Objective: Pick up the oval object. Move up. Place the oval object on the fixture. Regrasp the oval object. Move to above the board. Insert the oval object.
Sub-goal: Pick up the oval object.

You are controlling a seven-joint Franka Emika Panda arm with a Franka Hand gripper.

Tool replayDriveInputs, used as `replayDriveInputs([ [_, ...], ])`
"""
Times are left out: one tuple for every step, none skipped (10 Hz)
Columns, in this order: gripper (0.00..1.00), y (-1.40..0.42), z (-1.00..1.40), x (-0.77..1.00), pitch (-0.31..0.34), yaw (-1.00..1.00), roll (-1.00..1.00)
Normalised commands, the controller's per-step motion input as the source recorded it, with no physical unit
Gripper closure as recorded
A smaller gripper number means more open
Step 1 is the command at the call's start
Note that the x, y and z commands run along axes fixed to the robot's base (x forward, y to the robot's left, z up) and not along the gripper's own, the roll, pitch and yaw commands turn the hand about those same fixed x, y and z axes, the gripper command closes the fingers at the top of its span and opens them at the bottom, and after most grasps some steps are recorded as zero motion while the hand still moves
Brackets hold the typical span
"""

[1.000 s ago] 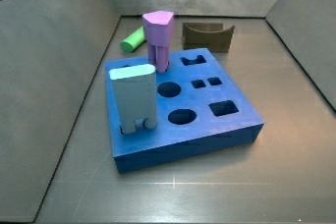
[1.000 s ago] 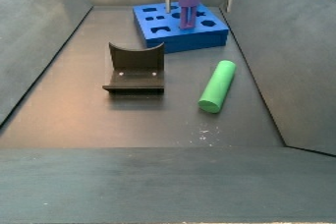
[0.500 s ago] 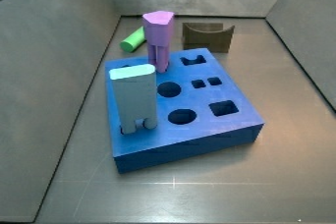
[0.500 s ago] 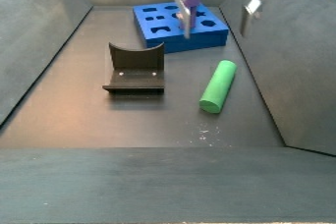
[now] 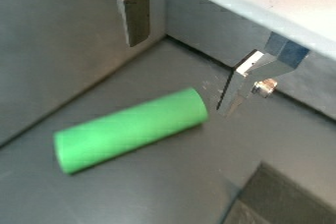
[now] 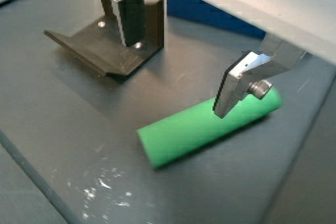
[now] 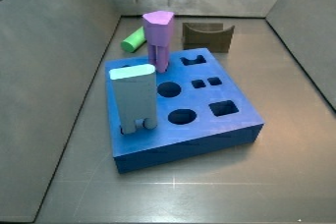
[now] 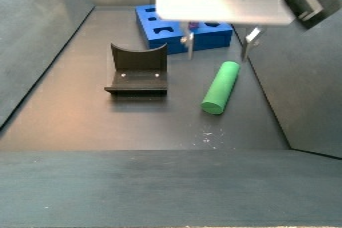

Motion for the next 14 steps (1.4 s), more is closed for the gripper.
replayDriveInputs([
  [0.00, 0.16, -1.00, 0.28, 0.000, -0.37, 0.00],
  [0.00, 0.23, -1.00, 0.31, 0.000, -0.33, 0.00],
  [0.00, 0.25, -1.00, 0.29, -0.009, -0.31, 0.00],
  [0.00, 0.21, -0.90, 0.17, -0.090, -0.31, -0.02],
  [0.00, 0.21, -0.82, 0.20, -0.136, -0.29, -0.04],
  [0.00, 0.20, -0.77, 0.19, -0.161, -0.27, -0.06],
  [0.00, 0.15, -0.76, 0.00, -0.179, -0.29, -0.06],
  [0.00, 0.11, -0.80, 0.00, -0.177, -0.30, -0.05],
  [0.00, 0.11, -0.81, -0.03, -0.177, -0.30, -0.04],
  [0.00, 0.06, -0.83, -0.20, -0.187, -0.31, -0.04],
  [0.00, 0.00, -0.85, -0.41, -0.210, -0.30, -0.04],
  [0.00, 0.00, -0.86, -0.69, -0.210, -0.28, -0.04],
  [0.00, -0.03, -0.67, -0.88, -0.140, -0.24, 0.00],
  [0.00, 0.00, -0.31, -0.82, -0.154, -0.29, -0.08],
])
